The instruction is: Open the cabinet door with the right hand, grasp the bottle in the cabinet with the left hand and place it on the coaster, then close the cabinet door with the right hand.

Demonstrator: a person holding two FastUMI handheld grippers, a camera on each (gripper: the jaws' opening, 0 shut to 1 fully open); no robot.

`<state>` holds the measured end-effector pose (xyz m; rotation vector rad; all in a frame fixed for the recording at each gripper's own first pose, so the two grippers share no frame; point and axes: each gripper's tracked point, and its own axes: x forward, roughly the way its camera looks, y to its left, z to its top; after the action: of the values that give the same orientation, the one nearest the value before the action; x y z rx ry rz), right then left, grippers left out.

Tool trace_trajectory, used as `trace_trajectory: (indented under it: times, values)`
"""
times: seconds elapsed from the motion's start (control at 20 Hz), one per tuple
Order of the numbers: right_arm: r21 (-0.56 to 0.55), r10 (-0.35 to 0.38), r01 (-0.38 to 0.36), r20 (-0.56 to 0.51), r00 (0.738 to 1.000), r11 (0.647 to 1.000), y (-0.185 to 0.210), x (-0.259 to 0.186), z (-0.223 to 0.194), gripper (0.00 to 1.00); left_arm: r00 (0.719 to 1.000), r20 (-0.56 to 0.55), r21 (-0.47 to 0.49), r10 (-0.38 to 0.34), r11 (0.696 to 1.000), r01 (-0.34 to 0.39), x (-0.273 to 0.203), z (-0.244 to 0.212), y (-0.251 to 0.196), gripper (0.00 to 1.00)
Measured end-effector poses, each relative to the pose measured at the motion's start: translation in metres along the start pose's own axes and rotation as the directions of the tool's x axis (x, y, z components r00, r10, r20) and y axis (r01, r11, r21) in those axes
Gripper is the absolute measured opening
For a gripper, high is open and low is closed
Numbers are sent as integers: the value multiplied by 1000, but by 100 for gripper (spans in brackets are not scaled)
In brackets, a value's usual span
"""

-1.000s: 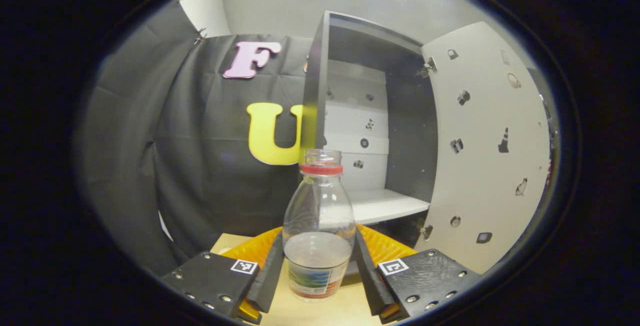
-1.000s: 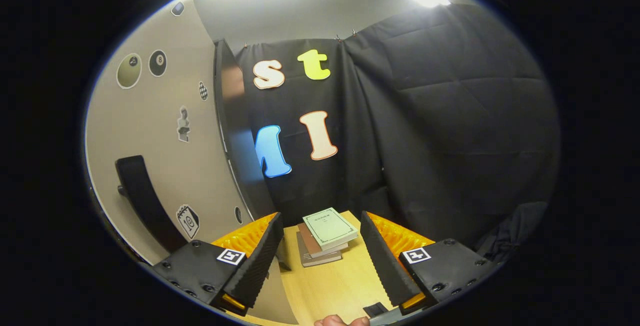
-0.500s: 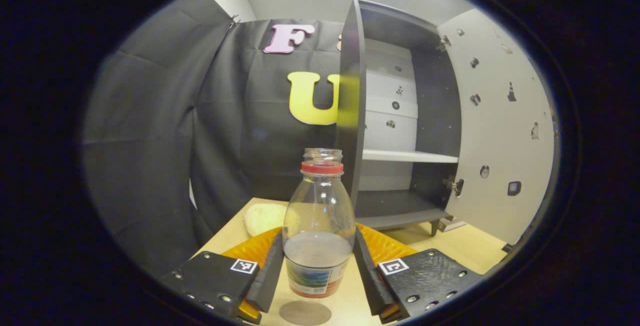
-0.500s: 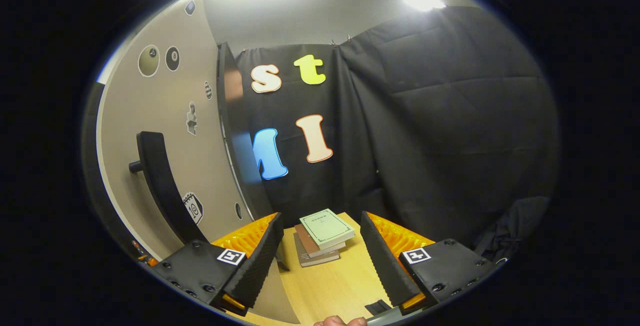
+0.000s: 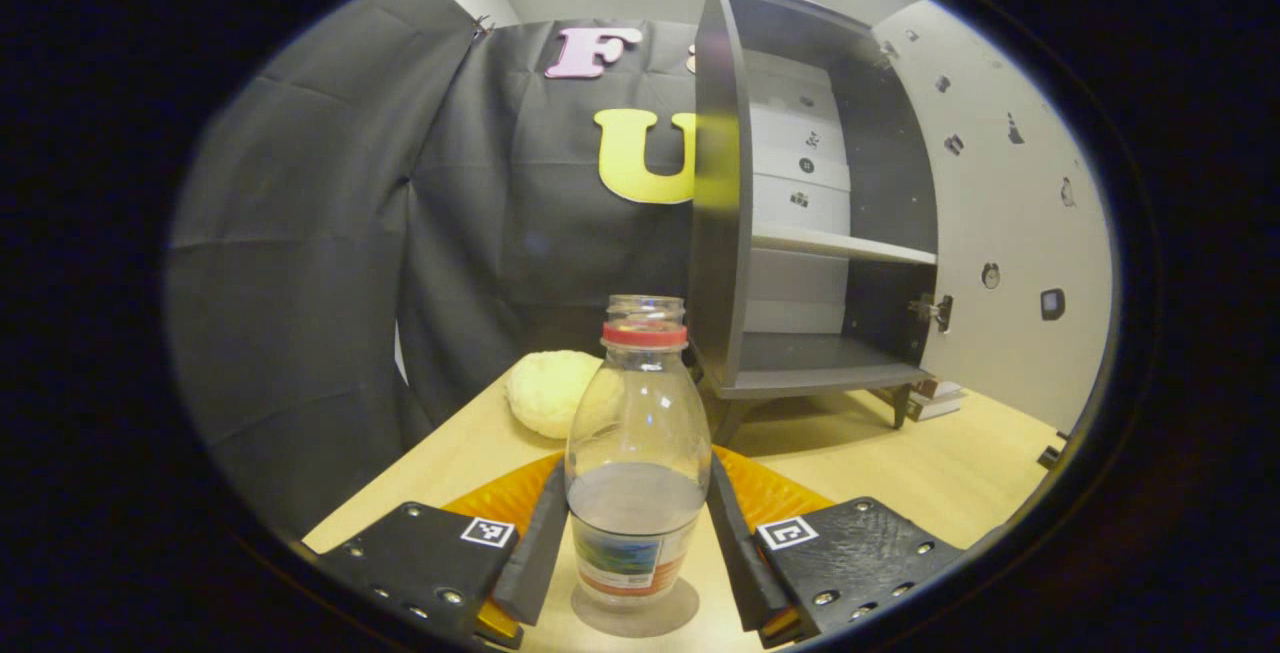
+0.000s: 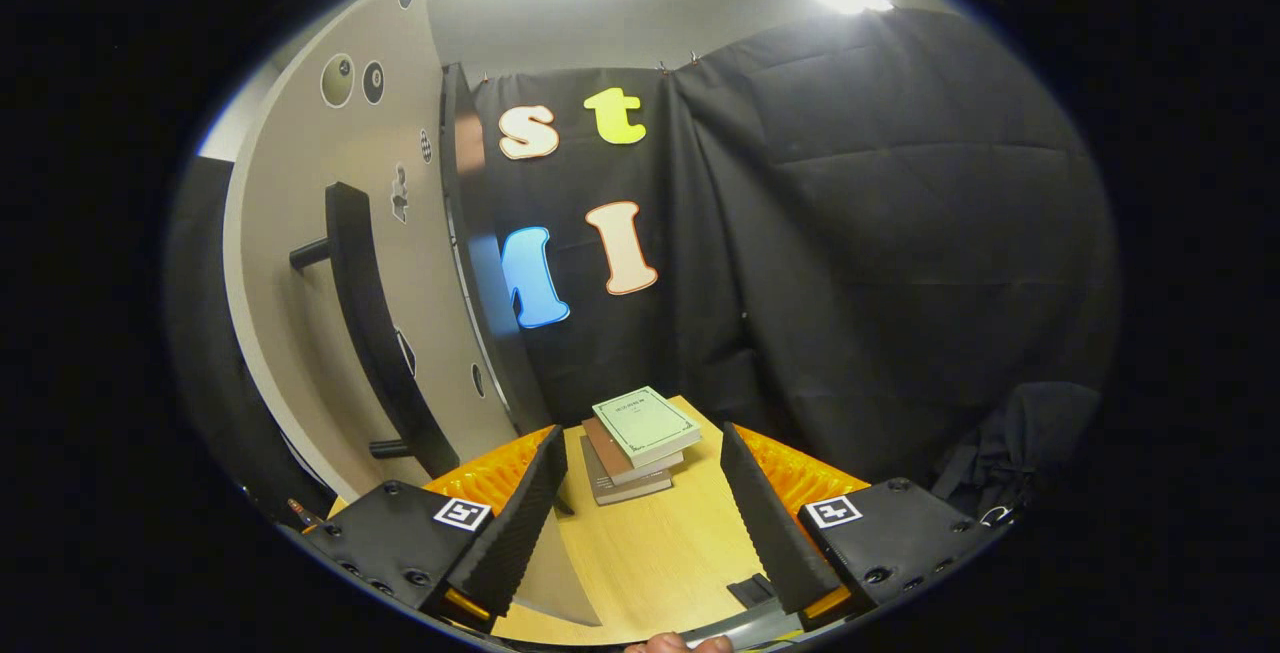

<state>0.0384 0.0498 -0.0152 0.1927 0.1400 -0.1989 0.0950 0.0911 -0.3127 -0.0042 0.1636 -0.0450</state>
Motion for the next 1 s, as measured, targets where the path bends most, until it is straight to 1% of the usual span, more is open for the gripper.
trace_trajectory:
  times: [0.2, 0.25, 0.4, 0.45, 0.5, 0.55, 0.6, 0.65, 0.7, 0.8, 0.9, 0.95, 1.0]
  values:
    - [-15, -26, 26, -10, 1000, 1000, -6, -6, -6, 98, 999, -15, 68, -31, 997, 32, 1, -16, -12, 73]
    - [-21, -30, 30, -11, 999, 999, -7, -7, -5, 98, 999, -9, 72, -36, 997, 37, -1, -19, -12, 75]
    - [-13, -44, 44, -5, 999, 999, -9, -5, 0, 98, 999, -13, 95, -48, 994, 50, -1, -24, -20, 70]
    - [-6, -42, 42, -4, 999, 999, -8, -5, 1, 98, 998, -6, 103, -59, 993, 59, -3, -26, -22, 73]
    - [1, -40, 40, -2, 999, 999, -6, -4, 2, 98, 998, -12, 108, -57, 992, 58, -6, -27, -24, 72]
    - [1, -37, 37, -2, 999, 999, -5, -5, 1, 98, 998, -10, 108, -61, 992, 62, -9, -25, -24, 71]
    - [-1, -36, 36, -5, 999, 999, -4, -4, -1, 98, 998, -14, 113, -62, 992, 63, -9, -25, -24, 74]
    - [-2, -33, 33, -10, 999, 999, -3, -3, -2, 98, 998, -16, 109, -60, 992, 62, -11, -25, -23, 72]
    - [-2, -28, 28, -14, 1000, 1000, -1, -3, -3, 98, 998, -19, 97, -56, 994, 58, -11, -25, -21, 72]
    - [-5, -27, 27, -19, 999, 1000, -1, -4, -7, 98, 999, -28, 73, -44, 996, 46, -11, -26, -14, 79]
    - [-13, -29, 28, -27, 999, 1000, -1, -4, -11, 98, 999, -42, 72, -29, 997, 32, -11, -28, -9, 78]
    - [-15, -29, 29, -30, 999, 999, -1, -5, -13, 98, 999, -45, 71, -30, 997, 33, -14, -28, -9, 73]
    - [-13, -30, 29, -36, 999, 999, -1, -6, -16, 98, 998, -50, 68, -34, 997, 38, -14, -29, -8, 77]
